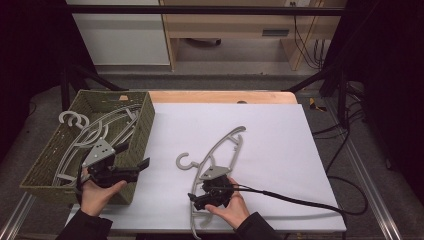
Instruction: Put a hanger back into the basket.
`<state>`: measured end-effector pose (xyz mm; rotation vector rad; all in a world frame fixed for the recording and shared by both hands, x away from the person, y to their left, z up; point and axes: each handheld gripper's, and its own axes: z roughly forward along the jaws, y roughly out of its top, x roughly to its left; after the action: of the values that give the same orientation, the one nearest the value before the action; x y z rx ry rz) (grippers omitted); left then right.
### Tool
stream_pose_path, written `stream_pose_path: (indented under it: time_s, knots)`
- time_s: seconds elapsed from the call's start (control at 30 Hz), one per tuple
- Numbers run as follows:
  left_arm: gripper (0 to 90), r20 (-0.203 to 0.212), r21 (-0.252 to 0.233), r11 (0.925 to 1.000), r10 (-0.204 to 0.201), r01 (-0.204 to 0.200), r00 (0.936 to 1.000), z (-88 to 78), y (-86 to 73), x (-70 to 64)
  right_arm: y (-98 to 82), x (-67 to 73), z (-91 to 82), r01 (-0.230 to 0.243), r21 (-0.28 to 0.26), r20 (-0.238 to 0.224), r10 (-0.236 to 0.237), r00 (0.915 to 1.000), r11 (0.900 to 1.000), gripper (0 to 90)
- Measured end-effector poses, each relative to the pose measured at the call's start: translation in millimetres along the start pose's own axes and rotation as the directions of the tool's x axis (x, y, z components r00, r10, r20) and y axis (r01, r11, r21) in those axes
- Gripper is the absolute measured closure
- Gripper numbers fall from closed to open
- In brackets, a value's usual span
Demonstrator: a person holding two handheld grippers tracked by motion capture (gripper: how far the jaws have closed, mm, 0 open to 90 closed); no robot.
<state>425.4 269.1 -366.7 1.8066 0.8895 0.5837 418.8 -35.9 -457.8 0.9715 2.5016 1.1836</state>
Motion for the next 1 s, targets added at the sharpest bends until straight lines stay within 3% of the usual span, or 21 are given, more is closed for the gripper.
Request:
stream_pose_path:
  time_s: [0.33, 0.4, 0.47, 0.57, 0.73, 0.77, 1.0]
  knots:
    - [8.8, 0.0, 0.005, 1.0, -0.003, 0.003, 1.0, 0.2, -0.3, 0.0, -9.9, 12.0, 22.1, 0.001, 0.094, -0.015, 0.001, 0.9999, 0.996, 23.3]
    - [8.8, 0.001, 0.007, 1.0, 0.0, 0.0, 1.0, 0.6, -0.5, -0.3, -8.7, 12.6, 20.7, -0.021, 0.102, -0.018, 0.023, 0.9996, 0.995, 28.3]
    - [8.9, 0.001, 0.009, 1.0, -0.001, 0.001, 1.0, 0.8, -0.6, -0.4, -8.3, 11.3, 19.7, -0.013, 0.108, -0.03, 0.017, 0.9994, 0.994, 29.7]
    - [8.8, 0.0, 0.012, 0.9999, 0.001, -0.001, 1.0, 0.9, -1.1, -0.5, -6.4, 11.3, 16.4, -0.039, 0.143, -0.031, 0.044, 0.9986, 0.989, 36.6]
    - [8.8, 0.001, 0.014, 0.9999, -0.001, 0.001, 1.0, 0.9, -1.5, -0.1, -5.0, 8.3, 11.8, -0.038, 0.183, -0.039, 0.046, 0.9982, 0.982, 46.0]
    - [8.9, 0.001, 0.017, 0.9999, -0.002, 0.002, 1.0, 1.0, -1.8, -0.4, -4.9, 6.6, 8.2, -0.045, 0.21, -0.04, 0.054, 0.9977, 0.977, 50.0]
    - [8.9, 0.006, 0.024, 0.9997, 0.006, -0.006, 1.0, 1.9, -2.3, -2.0, -8.1, -0.4, -0.6, -0.08, 0.239, -0.039, 0.092, 0.995, 0.968, 54.8]
